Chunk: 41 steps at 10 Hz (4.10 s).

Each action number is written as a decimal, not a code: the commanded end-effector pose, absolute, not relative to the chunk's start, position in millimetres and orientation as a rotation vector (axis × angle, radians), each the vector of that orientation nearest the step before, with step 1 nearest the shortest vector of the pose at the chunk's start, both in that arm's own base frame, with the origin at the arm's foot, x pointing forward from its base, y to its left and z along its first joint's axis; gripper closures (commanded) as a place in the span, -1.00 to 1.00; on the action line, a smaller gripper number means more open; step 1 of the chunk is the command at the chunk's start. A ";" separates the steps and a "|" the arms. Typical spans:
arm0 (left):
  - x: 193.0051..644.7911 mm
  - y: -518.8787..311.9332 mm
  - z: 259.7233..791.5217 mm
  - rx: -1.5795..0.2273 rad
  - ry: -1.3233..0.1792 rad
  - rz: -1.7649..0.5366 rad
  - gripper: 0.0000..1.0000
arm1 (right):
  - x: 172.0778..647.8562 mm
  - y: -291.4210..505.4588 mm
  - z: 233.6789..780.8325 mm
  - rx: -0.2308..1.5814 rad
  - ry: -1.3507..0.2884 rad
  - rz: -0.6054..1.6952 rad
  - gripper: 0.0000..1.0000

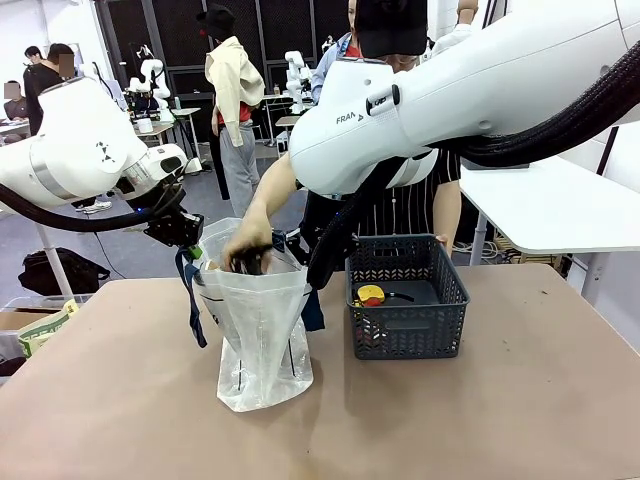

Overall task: Transfer purchased items from the store into the shopping bag.
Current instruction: Move the Reusable shopping bag to the right side of the table.

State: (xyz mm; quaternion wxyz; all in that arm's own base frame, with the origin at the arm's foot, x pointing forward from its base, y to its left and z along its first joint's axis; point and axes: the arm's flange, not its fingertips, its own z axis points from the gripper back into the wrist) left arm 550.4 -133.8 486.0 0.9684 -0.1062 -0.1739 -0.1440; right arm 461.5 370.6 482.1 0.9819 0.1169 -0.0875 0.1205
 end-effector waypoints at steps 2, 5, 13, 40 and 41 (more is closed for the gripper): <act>550.6 -133.1 486.2 -0.214 -0.352 -0.290 1.00 | 461.3 370.5 482.7 0.235 -0.178 0.247 1.00; 550.6 -133.1 486.2 -0.214 -0.352 -0.290 1.00 | 461.3 370.5 482.7 0.235 -0.178 0.247 1.00; 550.6 -133.1 486.2 -0.214 -0.352 -0.290 1.00 | 461.3 370.5 482.7 0.235 -0.178 0.247 1.00; 550.6 -133.1 486.2 -0.214 -0.352 -0.290 1.00 | 461.3 370.5 482.7 0.235 -0.178 0.247 1.00; 550.6 -133.1 486.2 -0.214 -0.352 -0.290 1.00 | 461.3 370.5 482.7 0.235 -0.178 0.247 1.00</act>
